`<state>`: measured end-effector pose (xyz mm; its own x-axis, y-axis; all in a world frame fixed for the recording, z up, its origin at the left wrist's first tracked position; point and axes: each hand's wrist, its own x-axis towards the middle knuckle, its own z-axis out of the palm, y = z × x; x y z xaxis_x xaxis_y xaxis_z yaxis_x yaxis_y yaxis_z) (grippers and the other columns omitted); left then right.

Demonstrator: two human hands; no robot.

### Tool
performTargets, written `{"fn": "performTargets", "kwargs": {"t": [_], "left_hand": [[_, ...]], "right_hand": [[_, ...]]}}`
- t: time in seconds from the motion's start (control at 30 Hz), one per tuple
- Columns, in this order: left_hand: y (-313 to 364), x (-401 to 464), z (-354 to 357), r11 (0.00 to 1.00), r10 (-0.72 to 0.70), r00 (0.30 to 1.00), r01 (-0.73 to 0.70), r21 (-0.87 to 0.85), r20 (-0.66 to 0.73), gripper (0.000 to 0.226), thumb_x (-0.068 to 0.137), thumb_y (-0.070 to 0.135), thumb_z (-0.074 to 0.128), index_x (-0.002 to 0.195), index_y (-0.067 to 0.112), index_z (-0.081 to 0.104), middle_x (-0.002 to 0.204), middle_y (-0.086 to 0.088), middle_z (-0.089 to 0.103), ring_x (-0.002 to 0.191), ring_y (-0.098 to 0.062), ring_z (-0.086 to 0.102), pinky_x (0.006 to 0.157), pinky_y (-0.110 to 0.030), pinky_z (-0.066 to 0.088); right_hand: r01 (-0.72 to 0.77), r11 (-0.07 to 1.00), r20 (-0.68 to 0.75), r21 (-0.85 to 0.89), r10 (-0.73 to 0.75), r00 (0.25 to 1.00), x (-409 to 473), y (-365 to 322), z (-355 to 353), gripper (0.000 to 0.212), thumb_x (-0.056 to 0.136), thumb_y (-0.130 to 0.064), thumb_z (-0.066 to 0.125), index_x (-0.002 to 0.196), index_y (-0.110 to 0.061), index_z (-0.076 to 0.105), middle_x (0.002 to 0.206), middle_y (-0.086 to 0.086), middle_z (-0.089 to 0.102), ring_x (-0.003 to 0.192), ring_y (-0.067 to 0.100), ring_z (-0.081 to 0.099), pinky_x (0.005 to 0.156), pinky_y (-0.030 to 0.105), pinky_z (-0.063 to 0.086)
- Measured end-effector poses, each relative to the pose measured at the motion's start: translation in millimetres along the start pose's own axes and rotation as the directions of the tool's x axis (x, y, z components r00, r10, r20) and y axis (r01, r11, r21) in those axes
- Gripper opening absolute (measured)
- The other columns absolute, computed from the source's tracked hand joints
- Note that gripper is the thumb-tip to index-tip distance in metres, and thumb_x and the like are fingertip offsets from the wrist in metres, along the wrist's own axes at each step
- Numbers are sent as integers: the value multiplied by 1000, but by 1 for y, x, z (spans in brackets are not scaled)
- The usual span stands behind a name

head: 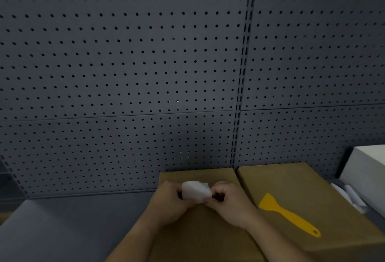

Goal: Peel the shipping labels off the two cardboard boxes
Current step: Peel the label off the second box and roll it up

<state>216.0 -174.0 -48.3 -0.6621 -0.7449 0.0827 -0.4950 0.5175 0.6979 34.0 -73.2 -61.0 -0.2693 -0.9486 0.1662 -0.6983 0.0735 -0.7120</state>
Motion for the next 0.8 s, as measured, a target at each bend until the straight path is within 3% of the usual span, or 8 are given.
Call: {"fn": "performTargets", "kwargs": {"t": [0.1,0.2,0.3,0.4,0.47,0.57,0.7,0.8], "left_hand": [[-7,-5,8,997,60,996,-63,-36,-73,26,84,39,73,109,42,72,101,26,72,95,10,64,87,-20,54],[-10,-5,9,997,73,991,-70,32,-108,25,86,43,70,112,43,71,107,25,68,103,4,56,93,-15,34],[-14,-2,11,996,57,990,-47,76,-128,22,89,45,65,109,42,71,111,25,67,108,-2,54,99,-32,28],[-14,-3,12,996,71,990,-64,57,-120,26,87,54,60,111,48,68,116,27,65,113,0,52,101,-32,28],[-16,-3,11,997,80,991,-79,12,-110,34,79,64,57,112,55,64,116,30,64,115,3,52,108,-38,35],[-17,-4,10,996,84,990,-84,8,-115,30,79,54,65,106,64,60,116,30,65,116,1,54,110,-44,39],[-15,-3,11,998,60,987,-55,35,-149,27,87,45,67,113,44,70,119,26,66,114,0,54,110,-44,39],[-17,-4,11,997,72,986,-69,27,-147,28,87,45,65,114,43,69,118,27,66,113,1,55,106,-41,44]], "right_hand": [[9,1000,14,10,-9,1000,0,1,-2,32,92,-40,64,67,-19,63,73,-10,53,74,3,49,75,29,43],[40,991,30,-126,-37,999,1,3,-2,27,80,-51,68,77,-25,70,89,-21,62,97,-1,51,91,30,37],[10,989,18,-149,-8,1000,2,5,-1,25,82,-50,71,88,-26,74,109,-25,63,111,3,49,98,32,31],[-2,988,-1,-154,1,1000,3,6,2,19,88,-46,68,89,-28,75,116,-28,61,116,4,49,105,35,31],[-16,987,-18,-159,13,1000,4,7,3,19,89,-44,67,84,-27,74,114,-28,60,115,4,50,104,34,31],[-28,987,-22,-157,25,999,4,5,4,19,90,-46,66,86,-28,73,119,-27,59,117,4,48,101,31,27],[7,984,9,-178,-6,1000,1,2,1,26,94,-48,59,91,-26,73,117,-22,62,113,3,48,96,28,27],[13,990,48,-140,-6,999,0,-1,-3,24,90,-48,63,93,-27,75,115,-22,62,113,4,47,88,22,26]]}}
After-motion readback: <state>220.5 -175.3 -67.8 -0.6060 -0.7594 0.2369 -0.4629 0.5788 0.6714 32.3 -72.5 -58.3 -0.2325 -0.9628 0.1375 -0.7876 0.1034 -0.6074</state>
